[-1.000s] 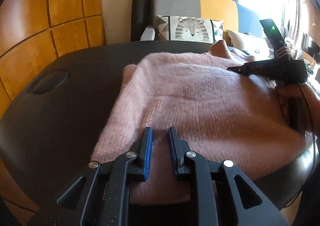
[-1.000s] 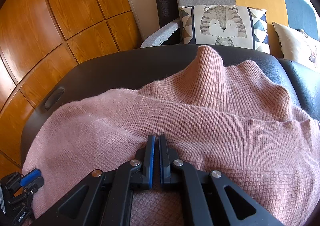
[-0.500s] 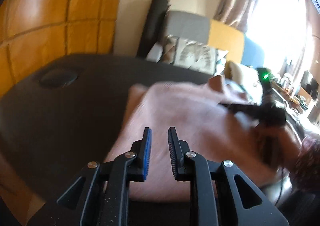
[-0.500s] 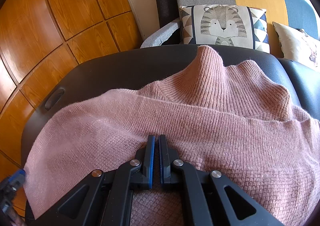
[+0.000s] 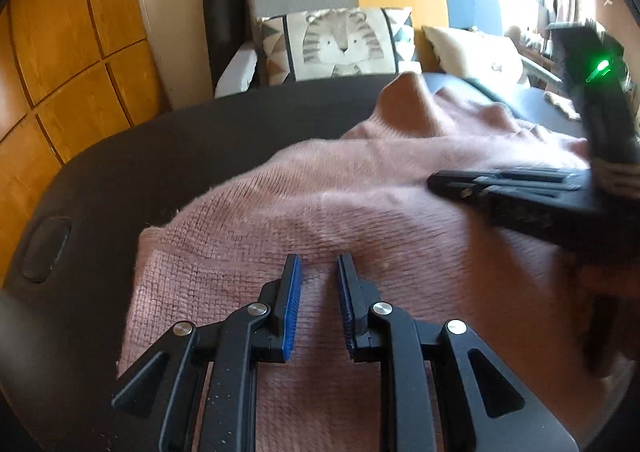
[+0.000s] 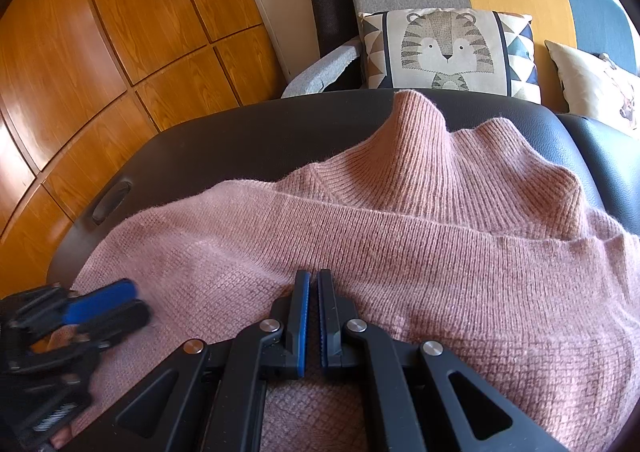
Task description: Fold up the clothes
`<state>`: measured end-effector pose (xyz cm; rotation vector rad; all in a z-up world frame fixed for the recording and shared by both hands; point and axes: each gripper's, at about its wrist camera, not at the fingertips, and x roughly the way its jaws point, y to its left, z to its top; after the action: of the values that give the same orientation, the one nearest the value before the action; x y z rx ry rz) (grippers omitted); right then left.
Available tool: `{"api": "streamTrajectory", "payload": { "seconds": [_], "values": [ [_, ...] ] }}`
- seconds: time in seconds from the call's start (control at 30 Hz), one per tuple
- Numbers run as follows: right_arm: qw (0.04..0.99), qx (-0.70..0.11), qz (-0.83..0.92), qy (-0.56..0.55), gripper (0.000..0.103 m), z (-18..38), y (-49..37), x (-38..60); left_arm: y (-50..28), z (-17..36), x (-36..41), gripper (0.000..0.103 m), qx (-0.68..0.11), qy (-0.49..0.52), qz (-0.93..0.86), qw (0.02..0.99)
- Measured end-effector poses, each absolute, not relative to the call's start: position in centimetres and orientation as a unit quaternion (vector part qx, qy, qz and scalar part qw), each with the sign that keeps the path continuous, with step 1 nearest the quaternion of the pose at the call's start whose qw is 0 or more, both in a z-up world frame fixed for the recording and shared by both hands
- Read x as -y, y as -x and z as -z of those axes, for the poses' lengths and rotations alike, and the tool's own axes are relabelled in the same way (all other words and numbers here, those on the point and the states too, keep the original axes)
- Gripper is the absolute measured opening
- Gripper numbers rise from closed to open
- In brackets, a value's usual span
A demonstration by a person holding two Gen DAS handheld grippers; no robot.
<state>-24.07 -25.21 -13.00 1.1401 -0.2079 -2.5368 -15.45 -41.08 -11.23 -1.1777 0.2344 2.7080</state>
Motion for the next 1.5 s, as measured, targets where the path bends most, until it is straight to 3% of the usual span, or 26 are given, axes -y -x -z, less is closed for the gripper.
{"api": "streamTrajectory", "payload": {
  "seconds": [0.07, 0.4, 0.6, 0.9, 1.03, 1.27, 1.5],
  "values": [
    [0.175, 0.074, 0.896, -0.402, 0.001, 13.0, 24.1, 25.2, 15.7, 11.3, 41.8, 0.024, -0.059, 0.398, -0.911, 0.087],
    [0.174, 0.075, 0.895, -0.403, 0.001, 12.9, 24.1, 25.2, 16.5, 11.3, 46.7, 0.024, 0.006, 0.4, -0.916, 0.017],
    [0.174, 0.075, 0.895, -0.404, 0.001, 12.8, 24.1, 25.2, 16.9, 11.5, 49.3, 0.024, 0.054, 0.402, -0.914, 0.022],
    [0.174, 0.075, 0.894, -0.405, 0.001, 12.7, 24.2, 25.2, 15.4, 11.9, 51.9, 0.006, 0.122, 0.391, -0.912, -0.006],
    [0.175, 0.073, 0.895, -0.403, 0.001, 12.8, 24.1, 25.2, 15.0, 9.7, 48.9, 0.006, 0.1, 0.385, -0.918, -0.001],
    [0.174, 0.074, 0.896, -0.402, 0.001, 12.8, 24.1, 25.0, 16.6, 6.4, 38.7, 0.006, 0.031, 0.357, -0.928, 0.101],
    [0.176, 0.078, 0.895, -0.401, 0.001, 12.8, 24.2, 24.9, 19.5, 9.9, 37.3, 0.006, 0.147, 0.417, -0.886, 0.138]
  ]
}}
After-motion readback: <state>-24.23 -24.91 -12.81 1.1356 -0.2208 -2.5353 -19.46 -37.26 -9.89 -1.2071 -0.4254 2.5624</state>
